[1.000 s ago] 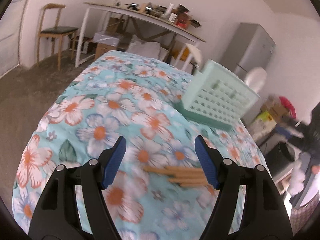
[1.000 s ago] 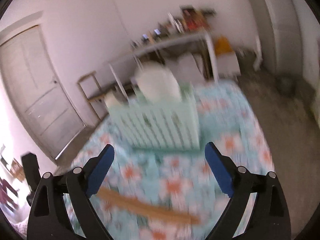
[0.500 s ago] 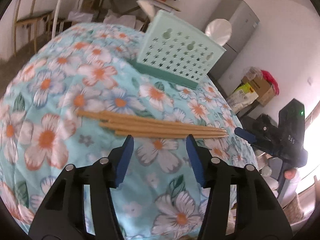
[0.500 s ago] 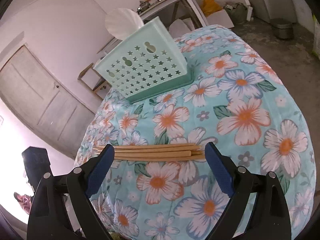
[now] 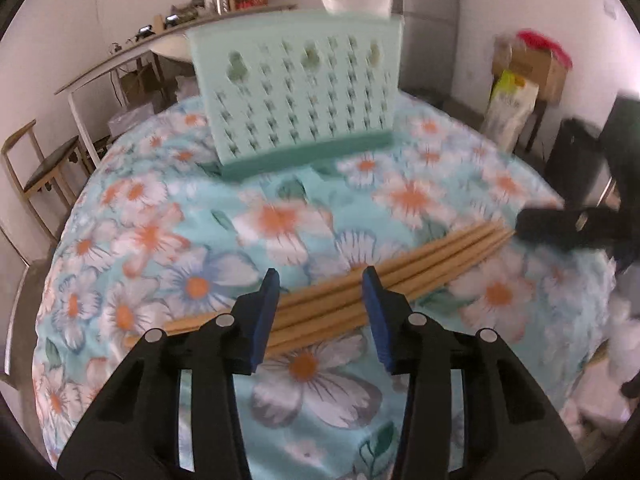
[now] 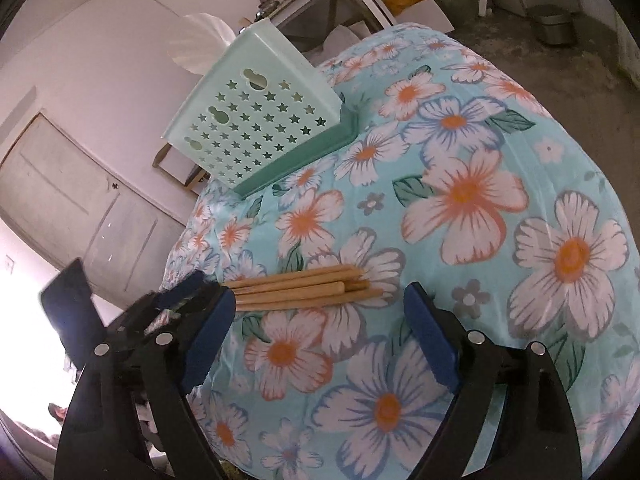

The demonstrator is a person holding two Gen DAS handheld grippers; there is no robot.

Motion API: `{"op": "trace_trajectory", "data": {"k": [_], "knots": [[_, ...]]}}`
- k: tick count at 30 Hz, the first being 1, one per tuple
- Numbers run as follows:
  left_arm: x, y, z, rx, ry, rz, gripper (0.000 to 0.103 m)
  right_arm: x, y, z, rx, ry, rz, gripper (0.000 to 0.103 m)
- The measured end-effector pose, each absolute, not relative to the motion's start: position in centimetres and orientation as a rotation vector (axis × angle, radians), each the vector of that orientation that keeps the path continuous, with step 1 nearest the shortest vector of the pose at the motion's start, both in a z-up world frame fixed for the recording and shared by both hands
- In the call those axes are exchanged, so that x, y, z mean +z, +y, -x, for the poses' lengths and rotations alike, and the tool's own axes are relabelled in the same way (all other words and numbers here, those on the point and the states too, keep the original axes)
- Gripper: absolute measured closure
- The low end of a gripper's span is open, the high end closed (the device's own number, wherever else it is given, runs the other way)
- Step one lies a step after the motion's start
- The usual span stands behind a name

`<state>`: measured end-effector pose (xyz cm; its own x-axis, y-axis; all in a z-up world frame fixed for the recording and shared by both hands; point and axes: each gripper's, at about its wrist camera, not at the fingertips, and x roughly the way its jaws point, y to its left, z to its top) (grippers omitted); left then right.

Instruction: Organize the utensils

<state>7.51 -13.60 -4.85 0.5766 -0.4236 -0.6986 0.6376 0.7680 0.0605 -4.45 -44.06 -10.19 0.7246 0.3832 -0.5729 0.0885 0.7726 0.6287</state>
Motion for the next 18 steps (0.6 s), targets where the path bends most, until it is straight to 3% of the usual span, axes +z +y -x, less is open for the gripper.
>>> {"op": "trace_trajectory", "data": {"k": [7, 18], "knots": [[-5.2, -13.3, -5.1, -0.651, 0.722, -0.370, 0.064, -10.2, -43.1, 5.0, 0.227, 0.701, -0.615, 0.006], [-5.1, -13.5, -4.5, -0.665, 0.751, -0.389, 0.064, -10.4, -43.5, 5.4, 0.267, 0.691, -0.603, 0.006]]}}
